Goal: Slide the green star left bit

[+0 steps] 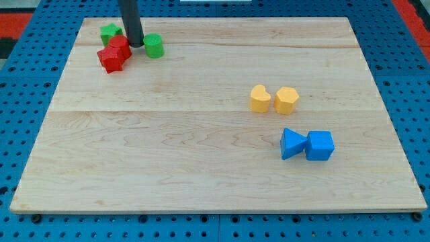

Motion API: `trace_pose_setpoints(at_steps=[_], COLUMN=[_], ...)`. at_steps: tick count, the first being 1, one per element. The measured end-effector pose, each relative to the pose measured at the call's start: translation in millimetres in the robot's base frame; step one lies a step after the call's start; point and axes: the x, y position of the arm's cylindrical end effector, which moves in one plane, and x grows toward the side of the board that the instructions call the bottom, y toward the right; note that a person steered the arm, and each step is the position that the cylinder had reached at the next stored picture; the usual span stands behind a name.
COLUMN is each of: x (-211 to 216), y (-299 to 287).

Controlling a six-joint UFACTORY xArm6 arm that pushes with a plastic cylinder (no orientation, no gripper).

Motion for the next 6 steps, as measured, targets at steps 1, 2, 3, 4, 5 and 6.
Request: trace_pose_setpoints(at_steps=[1,2,3,4,5,6], x=[22.2,28.4,-2.0,-40.8,-42.3,-42.3], y=[-8.8,9.3,35.4,-7.3,-52.7,-63.9])
